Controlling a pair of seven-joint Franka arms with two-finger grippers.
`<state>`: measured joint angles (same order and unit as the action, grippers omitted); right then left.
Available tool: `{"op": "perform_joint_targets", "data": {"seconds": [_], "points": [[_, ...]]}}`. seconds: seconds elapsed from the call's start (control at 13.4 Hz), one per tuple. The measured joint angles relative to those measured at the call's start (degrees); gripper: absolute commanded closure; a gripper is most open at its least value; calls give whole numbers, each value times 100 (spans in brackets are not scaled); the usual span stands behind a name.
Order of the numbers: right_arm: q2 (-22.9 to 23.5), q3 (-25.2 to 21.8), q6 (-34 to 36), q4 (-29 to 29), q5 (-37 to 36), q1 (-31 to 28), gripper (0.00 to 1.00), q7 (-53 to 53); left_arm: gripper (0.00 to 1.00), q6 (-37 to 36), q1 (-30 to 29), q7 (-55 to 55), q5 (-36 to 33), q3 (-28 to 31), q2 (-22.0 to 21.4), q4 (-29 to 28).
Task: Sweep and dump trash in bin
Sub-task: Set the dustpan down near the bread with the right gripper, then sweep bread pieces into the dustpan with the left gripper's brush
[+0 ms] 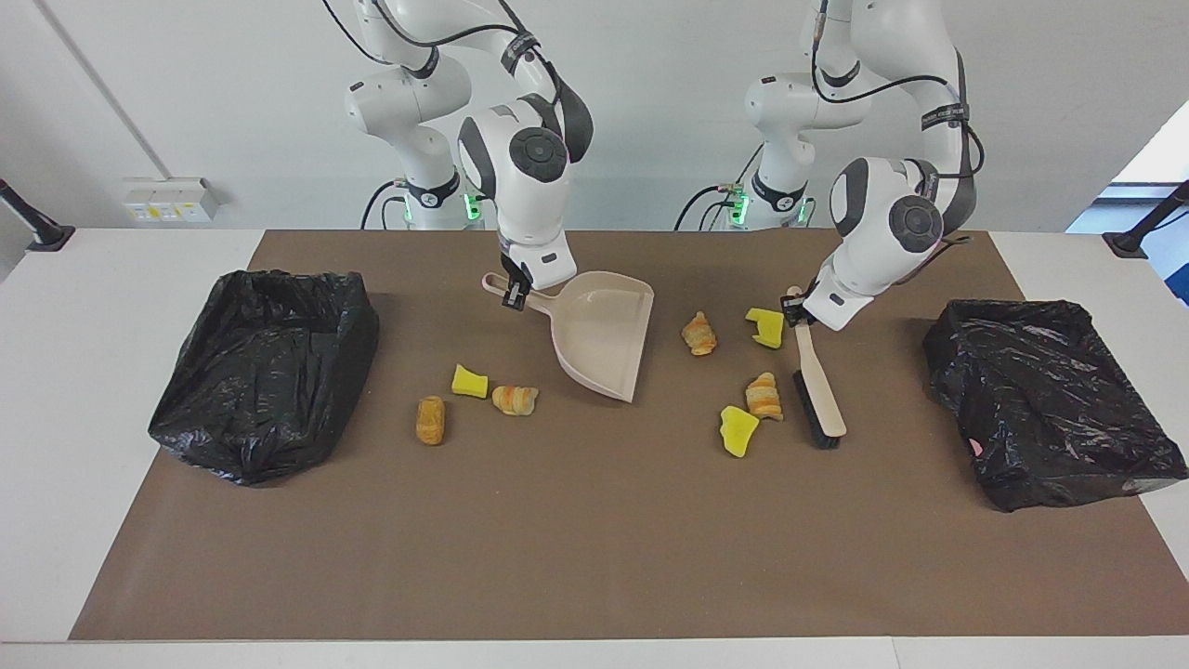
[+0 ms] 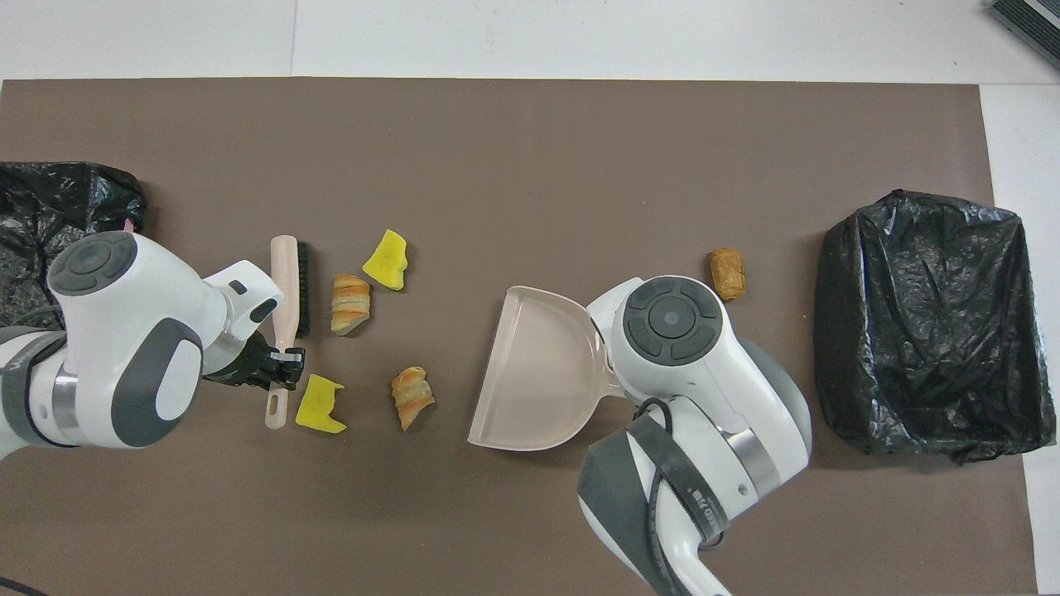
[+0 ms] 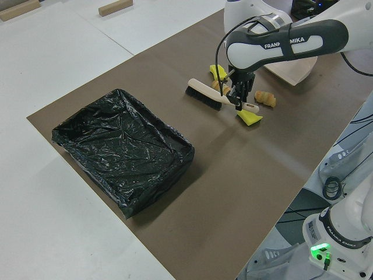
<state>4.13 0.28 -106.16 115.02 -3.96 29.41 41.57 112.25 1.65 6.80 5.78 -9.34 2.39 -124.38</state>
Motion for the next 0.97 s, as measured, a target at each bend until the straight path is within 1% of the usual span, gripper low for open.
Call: {"op": "perform_joint_targets", "data": {"seconds": [0.3, 0.52, 0.6, 0.82, 0.97], "points": [[-16, 11, -330, 318, 6, 338, 100, -997, 100, 75, 86, -505, 0, -94, 76, 51], [-31, 19, -989, 688, 6, 491, 100, -1127, 100, 73, 198, -855, 0, -175, 78, 50], [-43, 19, -1076, 748, 6, 494, 100, -1127, 100, 74, 223, -911, 0, -215, 78, 50], [-86, 19, -1103, 789, 8, 588, 100, -1219, 100, 69, 428, -1137, 0, -334, 77, 46], [-85, 20, -1104, 809, 8, 784, 100, -1518, 100, 52, 658, -1212, 0, -354, 72, 33]]}}
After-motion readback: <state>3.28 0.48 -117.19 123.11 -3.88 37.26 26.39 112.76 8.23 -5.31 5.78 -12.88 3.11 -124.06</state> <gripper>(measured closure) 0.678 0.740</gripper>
